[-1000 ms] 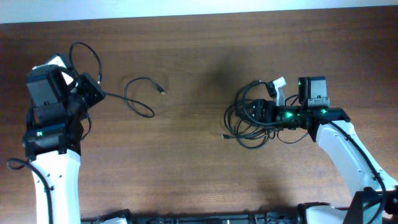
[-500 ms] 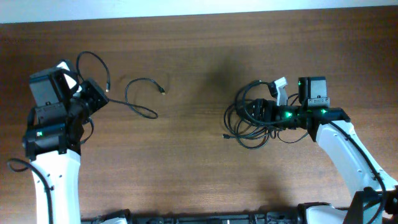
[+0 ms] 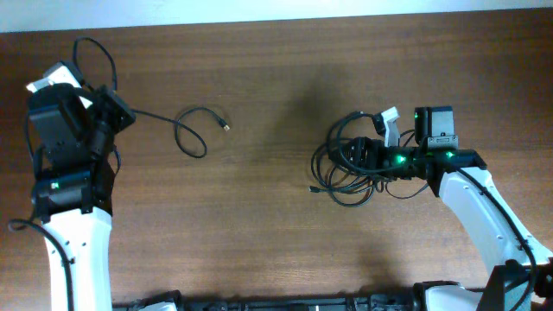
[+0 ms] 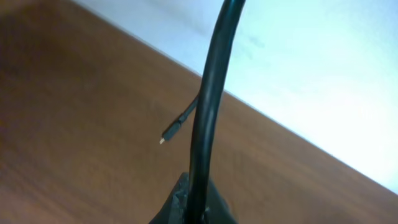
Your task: Untangle cables
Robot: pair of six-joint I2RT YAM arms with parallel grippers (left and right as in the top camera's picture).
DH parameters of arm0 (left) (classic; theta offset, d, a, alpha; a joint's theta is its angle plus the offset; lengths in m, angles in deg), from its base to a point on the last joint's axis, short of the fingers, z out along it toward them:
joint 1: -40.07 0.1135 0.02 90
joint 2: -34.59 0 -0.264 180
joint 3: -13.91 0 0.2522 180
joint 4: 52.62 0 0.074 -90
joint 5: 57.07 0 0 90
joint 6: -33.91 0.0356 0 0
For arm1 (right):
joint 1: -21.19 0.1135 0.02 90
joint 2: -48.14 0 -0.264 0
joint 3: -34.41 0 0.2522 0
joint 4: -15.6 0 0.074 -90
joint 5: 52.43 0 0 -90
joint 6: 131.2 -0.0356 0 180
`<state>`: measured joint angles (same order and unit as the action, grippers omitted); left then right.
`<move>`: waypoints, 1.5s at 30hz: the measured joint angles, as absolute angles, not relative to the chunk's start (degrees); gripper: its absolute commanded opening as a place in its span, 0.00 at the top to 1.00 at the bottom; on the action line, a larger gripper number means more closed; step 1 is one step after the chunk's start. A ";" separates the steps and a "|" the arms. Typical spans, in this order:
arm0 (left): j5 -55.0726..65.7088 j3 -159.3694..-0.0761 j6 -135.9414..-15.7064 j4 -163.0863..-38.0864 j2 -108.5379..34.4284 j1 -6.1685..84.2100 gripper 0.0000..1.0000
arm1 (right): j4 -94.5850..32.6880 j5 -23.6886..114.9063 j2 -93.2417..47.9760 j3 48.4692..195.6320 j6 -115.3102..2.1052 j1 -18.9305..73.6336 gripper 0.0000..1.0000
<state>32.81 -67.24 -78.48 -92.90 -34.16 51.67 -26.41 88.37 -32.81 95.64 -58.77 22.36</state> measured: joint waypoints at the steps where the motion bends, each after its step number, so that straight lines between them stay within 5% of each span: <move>1: 33.25 -67.24 -77.98 -91.85 -34.16 51.67 1.00 | -26.41 88.35 -32.81 95.64 -58.79 22.36 0.01; 13: 41.75 -67.31 -75.31 -68.42 -34.20 51.67 1.00 | -26.39 88.07 -32.81 95.64 -58.77 22.36 0.01; 30: 67.48 -67.33 -72.71 -62.35 -46.05 51.86 1.00 | -26.41 87.96 -32.81 95.64 -58.77 22.36 0.01; 41: 70.12 -67.35 -72.29 -45.30 -54.92 59.34 1.00 | -26.41 87.98 -32.81 95.64 -58.77 22.36 0.01; 45: 69.80 -67.50 -72.29 -48.93 -55.38 61.13 1.00 | -26.41 87.96 -32.81 95.64 -58.77 22.36 0.01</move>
